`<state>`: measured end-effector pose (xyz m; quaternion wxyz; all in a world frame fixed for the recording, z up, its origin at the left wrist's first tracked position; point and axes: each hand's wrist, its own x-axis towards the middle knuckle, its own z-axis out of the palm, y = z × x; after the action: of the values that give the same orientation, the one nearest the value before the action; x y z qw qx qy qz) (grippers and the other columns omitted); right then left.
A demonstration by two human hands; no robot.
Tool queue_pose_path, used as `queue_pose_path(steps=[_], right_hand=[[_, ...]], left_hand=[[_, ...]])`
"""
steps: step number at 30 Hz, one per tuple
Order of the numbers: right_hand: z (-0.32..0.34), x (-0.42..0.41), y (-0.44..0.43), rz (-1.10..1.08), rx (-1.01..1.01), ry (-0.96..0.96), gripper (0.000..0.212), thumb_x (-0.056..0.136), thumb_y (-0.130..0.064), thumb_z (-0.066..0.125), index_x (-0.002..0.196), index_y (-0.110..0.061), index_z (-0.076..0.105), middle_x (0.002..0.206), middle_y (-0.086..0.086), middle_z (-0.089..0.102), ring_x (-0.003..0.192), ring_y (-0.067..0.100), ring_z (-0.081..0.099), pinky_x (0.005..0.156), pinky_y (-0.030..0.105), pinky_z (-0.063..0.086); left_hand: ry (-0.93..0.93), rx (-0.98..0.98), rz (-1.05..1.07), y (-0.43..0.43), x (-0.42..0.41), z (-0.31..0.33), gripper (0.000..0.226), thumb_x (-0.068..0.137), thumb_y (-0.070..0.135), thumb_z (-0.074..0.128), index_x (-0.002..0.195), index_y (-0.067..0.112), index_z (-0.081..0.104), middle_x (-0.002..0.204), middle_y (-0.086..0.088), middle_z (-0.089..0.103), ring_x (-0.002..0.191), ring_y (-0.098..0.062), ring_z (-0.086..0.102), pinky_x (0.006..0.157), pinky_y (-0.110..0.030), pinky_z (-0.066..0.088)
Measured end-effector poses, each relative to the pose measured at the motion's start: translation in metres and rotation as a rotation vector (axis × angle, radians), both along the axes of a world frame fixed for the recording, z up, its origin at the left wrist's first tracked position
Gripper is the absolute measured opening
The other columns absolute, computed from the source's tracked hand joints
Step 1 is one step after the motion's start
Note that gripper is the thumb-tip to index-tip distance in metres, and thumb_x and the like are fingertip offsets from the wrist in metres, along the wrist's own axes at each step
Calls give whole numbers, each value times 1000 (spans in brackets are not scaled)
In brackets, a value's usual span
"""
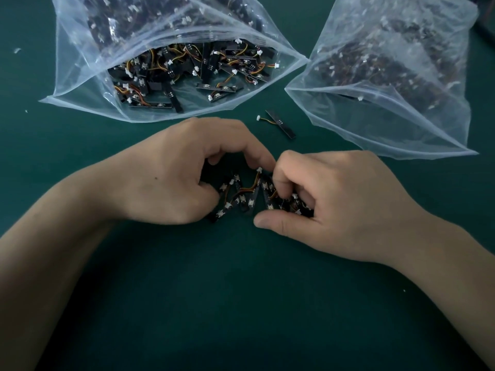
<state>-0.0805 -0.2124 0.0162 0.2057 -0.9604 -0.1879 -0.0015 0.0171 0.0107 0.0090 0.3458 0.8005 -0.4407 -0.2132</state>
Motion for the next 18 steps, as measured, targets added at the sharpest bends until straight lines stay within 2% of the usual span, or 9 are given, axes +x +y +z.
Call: queue_pose_path(steps=[2, 5, 9, 12, 15, 18], right_hand=[[2, -3, 4, -20, -16, -12, 48, 86, -77, 53, 86, -30, 46, 60, -21, 33, 54, 8, 43, 48, 29, 33], [3, -9, 15, -75, -54, -49, 60, 82, -88, 44, 84, -28, 43, 60, -17, 40, 53, 15, 45, 49, 31, 30], [2, -14, 27, -154, -134, -102, 70, 77, -95, 39, 88, -26, 33, 63, -14, 48, 55, 17, 40, 55, 31, 23], [-1, -13, 29, -194, -176, -122, 64, 79, -87, 46, 89, -26, 33, 65, -13, 49, 57, 17, 39, 57, 30, 23], [-3, -12, 26, -189, -152, -126, 49, 85, -70, 55, 88, -25, 37, 69, -11, 53, 59, 19, 50, 55, 30, 25], [-5, -9, 21, -165, -121, -128, 38, 87, -59, 59, 89, -25, 41, 73, -12, 53, 64, 19, 52, 54, 30, 28]], left_hand=[[-29, -6, 17, -3, -2, -1, 68, 57, 9, 61, 110, 50, 66, 109, 15, 66, 90, -5, 59, 71, -10, 40], [-30, 1, 5, -3, -4, 1, 49, 66, 25, 68, 112, 43, 67, 109, 12, 66, 94, -17, 61, 74, -20, 44], [-40, 4, 44, -4, -6, 3, 48, 68, 22, 76, 112, 40, 68, 106, 12, 67, 94, -20, 61, 75, -26, 46], [-16, -14, 94, -7, -9, 3, 42, 71, 26, 80, 108, 43, 70, 102, 17, 68, 89, -17, 63, 72, -24, 47], [-35, -37, 129, -9, -12, 4, 36, 75, 28, 79, 102, 49, 67, 96, 24, 67, 79, -15, 58, 67, -20, 44], [-1, -34, 100, -6, -9, 6, 39, 79, 17, 70, 108, 43, 69, 95, 25, 68, 80, -16, 58, 69, -21, 44]])
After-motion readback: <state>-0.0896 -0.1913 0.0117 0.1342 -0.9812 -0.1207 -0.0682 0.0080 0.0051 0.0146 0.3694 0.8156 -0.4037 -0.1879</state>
